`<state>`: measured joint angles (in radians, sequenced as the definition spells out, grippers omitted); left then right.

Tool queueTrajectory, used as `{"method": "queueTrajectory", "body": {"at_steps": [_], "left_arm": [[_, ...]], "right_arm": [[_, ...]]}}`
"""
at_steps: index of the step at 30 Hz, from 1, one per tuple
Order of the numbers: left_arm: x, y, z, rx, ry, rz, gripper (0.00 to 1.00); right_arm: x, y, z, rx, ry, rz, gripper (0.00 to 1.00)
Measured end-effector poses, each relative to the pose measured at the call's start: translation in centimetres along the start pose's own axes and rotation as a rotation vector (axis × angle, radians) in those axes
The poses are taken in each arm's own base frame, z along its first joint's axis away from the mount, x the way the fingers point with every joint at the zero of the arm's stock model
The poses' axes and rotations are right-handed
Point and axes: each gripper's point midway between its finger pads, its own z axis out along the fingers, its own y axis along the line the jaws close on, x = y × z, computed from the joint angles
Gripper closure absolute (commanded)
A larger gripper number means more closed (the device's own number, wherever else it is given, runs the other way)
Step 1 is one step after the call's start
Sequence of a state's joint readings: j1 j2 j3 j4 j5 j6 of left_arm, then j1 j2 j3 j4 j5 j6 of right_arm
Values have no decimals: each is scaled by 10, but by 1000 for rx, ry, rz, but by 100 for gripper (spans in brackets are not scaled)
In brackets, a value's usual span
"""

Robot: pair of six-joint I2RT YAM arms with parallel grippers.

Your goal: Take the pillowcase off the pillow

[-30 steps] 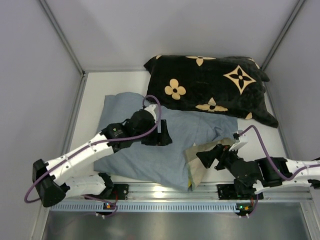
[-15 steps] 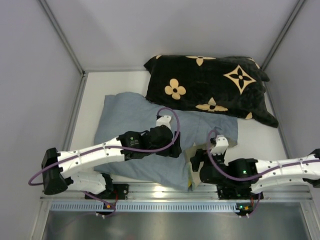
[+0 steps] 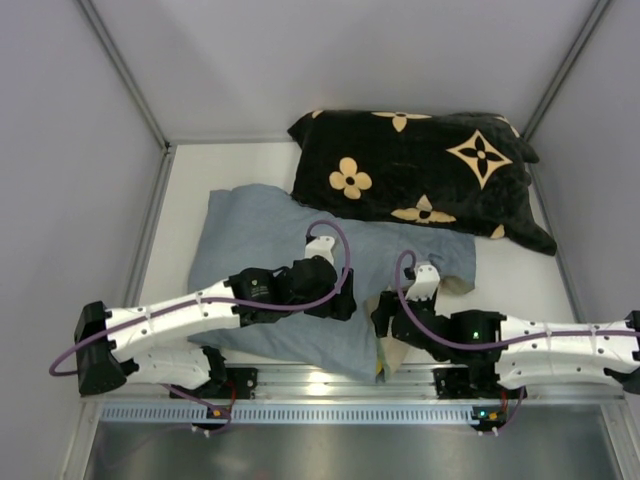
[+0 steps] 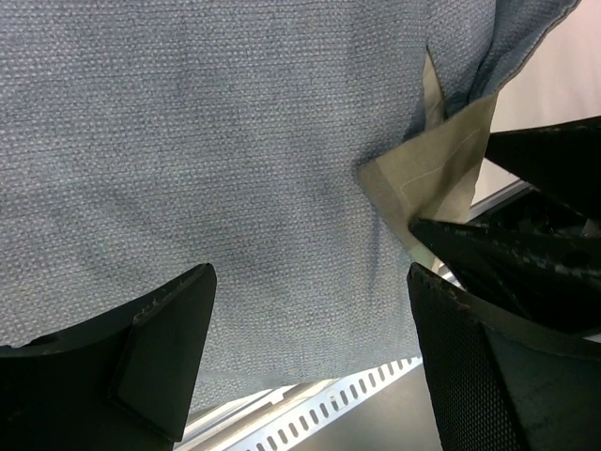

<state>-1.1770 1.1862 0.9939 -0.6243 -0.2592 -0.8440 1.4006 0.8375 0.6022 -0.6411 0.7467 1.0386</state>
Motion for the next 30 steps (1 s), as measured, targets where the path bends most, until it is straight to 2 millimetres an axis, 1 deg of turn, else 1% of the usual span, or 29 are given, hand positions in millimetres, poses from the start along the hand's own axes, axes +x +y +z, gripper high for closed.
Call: {"method": "queueTrajectory", "body": {"at_steps": [5, 8, 10, 12, 13, 14, 16, 17, 18, 19, 20, 21, 23, 26, 28, 30], "left_arm": [[1, 2, -2, 3, -3, -2, 13], [1, 3, -5, 9, -8, -5, 13], [1, 2, -5, 12, -8, -7, 13], [1, 2, -5, 14, -5, -7, 13], [2, 2, -5, 16, -3, -7, 13], [2, 1, -5, 17, -2, -7, 13], [3, 0, -6, 21, 1, -6, 13], [4, 0, -6, 25, 5, -5, 13], [5, -1, -6, 29, 10, -3, 13], [7, -3, -7, 34, 17, 0, 12], [9, -5, -6, 39, 24, 6, 12], [12, -7, -6, 42, 33, 15, 12], [20, -15, -2, 44, 57, 41, 12], [31, -32, 9, 43, 96, 83, 12], [39, -39, 19, 31, 120, 110, 12], [46, -42, 26, 20, 140, 128, 12]], "right_arm": [[-1, 24, -3, -119, 13, -13, 24], [2, 32, 0, -138, 24, -25, 25], [9, 32, 5, -124, 42, -42, 29], [16, 30, 11, -94, 60, -54, 40], [18, 27, 13, -77, 62, -52, 46], [19, 25, 14, -62, 60, -45, 56], [16, 20, 15, -39, 43, -18, 63], [15, 17, 14, -30, 35, -3, 69], [13, 13, 12, -24, 28, 13, 71], [10, 10, 9, -23, 18, 35, 76], [7, 7, 6, -25, 7, 54, 93], [4, 1, 3, -26, -6, 69, 100], [-3, -7, -5, -36, -31, 126, 100], [-4, -24, -13, -28, -42, 177, 100], [-1, -34, -16, -14, -33, 196, 100], [6, -43, -17, 2, -16, 201, 100]]}}
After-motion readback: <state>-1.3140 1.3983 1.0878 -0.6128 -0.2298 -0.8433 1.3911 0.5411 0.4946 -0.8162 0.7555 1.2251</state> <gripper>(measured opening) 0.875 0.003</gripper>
